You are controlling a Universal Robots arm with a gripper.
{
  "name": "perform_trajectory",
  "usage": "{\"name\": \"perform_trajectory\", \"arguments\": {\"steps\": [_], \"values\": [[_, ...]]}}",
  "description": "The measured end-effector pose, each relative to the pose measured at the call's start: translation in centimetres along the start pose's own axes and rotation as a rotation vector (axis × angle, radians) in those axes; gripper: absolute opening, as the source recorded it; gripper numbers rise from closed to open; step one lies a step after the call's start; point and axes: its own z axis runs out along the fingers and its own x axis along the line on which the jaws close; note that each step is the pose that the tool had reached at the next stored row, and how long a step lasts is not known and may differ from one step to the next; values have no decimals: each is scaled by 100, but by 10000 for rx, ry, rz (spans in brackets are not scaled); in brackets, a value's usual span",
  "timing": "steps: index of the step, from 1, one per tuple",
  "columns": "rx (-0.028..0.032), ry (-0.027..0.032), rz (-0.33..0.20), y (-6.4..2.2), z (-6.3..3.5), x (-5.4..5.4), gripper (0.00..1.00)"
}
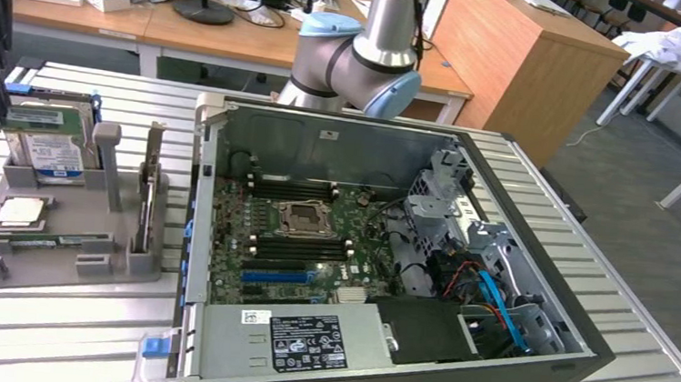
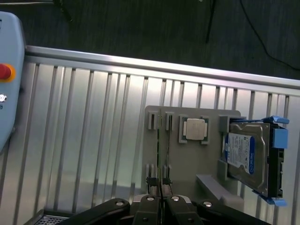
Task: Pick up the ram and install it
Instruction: 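Pick up the ram and move it above insertion slot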
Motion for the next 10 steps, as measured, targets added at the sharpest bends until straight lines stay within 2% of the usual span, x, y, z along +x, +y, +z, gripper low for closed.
{"name": "perform_trajectory", "arguments": {"steps": [10], "values": [[-90,-8,4,-128,-6,12,12]]}}
